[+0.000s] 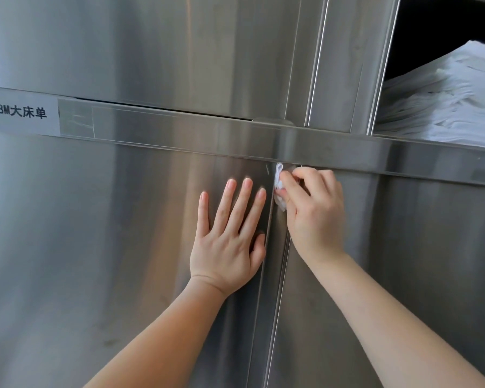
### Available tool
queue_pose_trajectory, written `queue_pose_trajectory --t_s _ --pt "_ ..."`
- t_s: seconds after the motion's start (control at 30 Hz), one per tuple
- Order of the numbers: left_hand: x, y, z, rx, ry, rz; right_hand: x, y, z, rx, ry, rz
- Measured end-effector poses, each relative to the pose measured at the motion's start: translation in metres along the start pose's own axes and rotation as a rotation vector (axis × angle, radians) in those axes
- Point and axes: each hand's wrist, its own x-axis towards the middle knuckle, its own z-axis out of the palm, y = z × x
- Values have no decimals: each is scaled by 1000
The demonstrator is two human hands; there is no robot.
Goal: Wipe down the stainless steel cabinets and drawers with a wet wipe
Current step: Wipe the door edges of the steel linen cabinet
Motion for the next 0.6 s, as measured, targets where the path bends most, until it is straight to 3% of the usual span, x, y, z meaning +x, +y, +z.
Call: queue_pose_trajectory --t_s 0.23,0.47,0.6 --pt "0 0 -1 -9 4 -5 -75 -18 -6 17 -57 37" --pt "0 0 1 0 0 0 3 -11 7 -8 70 105" --pt "-1 -1 0 -1 4 2 -52 -24 0 11 20 118"
